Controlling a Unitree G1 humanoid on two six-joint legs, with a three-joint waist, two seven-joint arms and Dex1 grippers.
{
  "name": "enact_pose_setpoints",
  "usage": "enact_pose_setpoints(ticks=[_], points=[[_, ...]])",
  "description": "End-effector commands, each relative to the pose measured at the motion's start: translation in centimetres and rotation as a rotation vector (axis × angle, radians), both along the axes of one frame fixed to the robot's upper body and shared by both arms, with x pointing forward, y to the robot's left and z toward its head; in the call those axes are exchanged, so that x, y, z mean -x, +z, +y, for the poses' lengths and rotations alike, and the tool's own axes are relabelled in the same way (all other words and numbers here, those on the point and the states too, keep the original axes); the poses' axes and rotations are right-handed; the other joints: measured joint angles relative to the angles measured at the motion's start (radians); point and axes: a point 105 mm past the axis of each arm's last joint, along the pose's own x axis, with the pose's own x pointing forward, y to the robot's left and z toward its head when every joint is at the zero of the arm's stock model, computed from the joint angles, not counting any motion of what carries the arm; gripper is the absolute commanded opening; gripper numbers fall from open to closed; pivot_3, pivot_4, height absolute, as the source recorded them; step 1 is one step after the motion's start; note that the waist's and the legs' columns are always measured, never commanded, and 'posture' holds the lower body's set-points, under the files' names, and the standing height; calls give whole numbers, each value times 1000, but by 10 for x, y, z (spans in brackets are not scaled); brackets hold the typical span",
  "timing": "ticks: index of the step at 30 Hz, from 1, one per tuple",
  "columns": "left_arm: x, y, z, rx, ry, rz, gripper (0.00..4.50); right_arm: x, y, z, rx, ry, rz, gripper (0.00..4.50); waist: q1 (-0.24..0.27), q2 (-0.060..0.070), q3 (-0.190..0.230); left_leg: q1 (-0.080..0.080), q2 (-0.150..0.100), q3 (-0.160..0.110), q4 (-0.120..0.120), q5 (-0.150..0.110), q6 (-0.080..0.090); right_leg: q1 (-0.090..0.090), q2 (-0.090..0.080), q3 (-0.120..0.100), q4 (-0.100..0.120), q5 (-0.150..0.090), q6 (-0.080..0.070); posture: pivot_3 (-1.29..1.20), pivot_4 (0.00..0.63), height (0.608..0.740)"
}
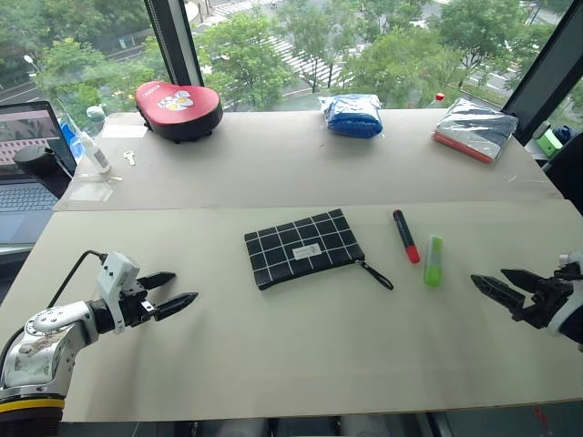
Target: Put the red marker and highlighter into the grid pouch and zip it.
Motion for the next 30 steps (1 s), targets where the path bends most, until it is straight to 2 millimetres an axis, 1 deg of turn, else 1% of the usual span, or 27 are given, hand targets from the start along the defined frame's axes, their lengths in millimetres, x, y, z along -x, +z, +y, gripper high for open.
enact_pose_setpoints(ticks=[1,4,6,7,8,9,10,13,15,16,17,18,19,20,21,22,23,25,26,28,30], points=[[-4,9,-2,21,-7,-24,4500,-4,13,2,25,11,-58,4458,0,0,0,0,0,0,0,0,0,0,0,0,0,0,0,0,150,740],[-5,12,-15,26,-114,-34,4500,-8,13,4,27,12,-61,4458,0,0,0,0,0,0,0,0,0,0,0,0,0,0,0,0,150,740],[-6,14,-18,33,-170,-47,4500,-10,15,4,16,8,-67,4458,1,0,0,0,0,0,0,0,0,0,0,0,0,0,0,0,150,740],[-8,15,-18,-41,-207,-110,4500,-11,17,5,11,12,-71,4226,1,0,0,0,0,0,0,0,0,0,0,0,0,0,0,0,150,740],[-10,14,-18,-128,-250,-166,4500,-11,19,7,3,22,-76,4226,0,0,0,0,0,0,0,0,0,0,0,0,0,0,0,0,150,740],[-10,12,-18,-189,-284,-205,4500,-12,20,9,-2,29,-80,4050,1,0,0,0,0,0,0,0,0,0,0,0,0,0,0,0,150,740],[-13,14,-19,-256,-314,-269,4500,-12,23,12,-6,45,-88,3713,2,0,0,0,0,0,0,0,0,0,0,0,0,0,0,0,150,740],[-21,23,-21,-371,-378,-419,4500,-13,31,21,-20,82,-109,2690,3,0,0,-1,0,1,0,0,0,-1,0,0,-1,0,-1,0,150,740],[-23,24,-22,-427,-416,-474,4500,-14,34,26,-29,105,-115,1902,2,0,0,-1,0,1,0,0,0,-1,-1,0,-1,1,-1,0,150,740],[-24,24,-22,-442,-427,-490,4500,-15,34,28,-31,112,-115,1694,2,0,0,-1,0,1,0,0,0,-1,-1,0,-1,1,-1,0,150,740],[-24,25,-27,-441,-456,-516,4500,-16,35,35,-20,138,-116,1191,2,0,0,-1,0,1,0,0,0,-1,-1,0,-1,1,-1,0,150,740],[-24,26,-30,-440,-476,-535,4500,-17,36,40,-12,156,-117,918,1,0,0,-1,0,1,0,0,0,-1,-1,0,-1,1,-1,0,150,740],[-24,30,-40,-423,-508,-566,4500,-21,39,51,-11,193,-131,624,1,0,0,-1,0,1,0,0,0,-1,-1,0,-1,0,-1,0,150,740],[-24,33,-50,-417,-552,-592,4500,-25,43,64,-5,238,-146,163,0,0,0,-1,0,1,0,0,0,-1,-1,-1,-1,0,-1,0,150,740],[-23,35,-59,-414,-594,-614,4500,-30,48,77,-2,281,-162,10,-3,0,0,-1,0,1,0,0,1,-1,-1,-1,-1,0,-1,0,150,740],[-23,37,-67,-414,-638,-628,4500,-39,49,90,32,305,-169,10,-4,0,0,-1,0,1,1,0,1,-1,-1,0,-1,1,0,0,150,740],[-23,37,-71,-416,-664,-634,4500,-46,50,98,58,315,-173,10,-6,-1,0,-2,0,2,1,0,1,-1,-1,0,-1,1,0,0,150,740],[-24,38,-76,-417,-694,-640,4500,-53,52,114,75,363,-186,10,-6,-1,0,-2,0,2,2,0,0,-1,-1,0,0,1,0,0,150,740],[-25,36,-78,-423,-715,-637,4500,-57,49,125,116,407,-187,10,-6,-1,0,-2,0,1,2,0,0,-1,-1,-1,0,1,0,0,150,740],[-27,35,-81,-418,-735,-631,4500,-63,45,140,171,464,-187,10,-5,-1,0,-2,0,1,1,0,0,-2,0,-2,0,1,0,0,150,740],[-29,35,-83,-405,-738,-629,4500,-70,44,150,181,487,-193,10,-7,-1,0,-4,0,1,2,2,-4,-4,0,-2,-1,1,0,0,150,740]])
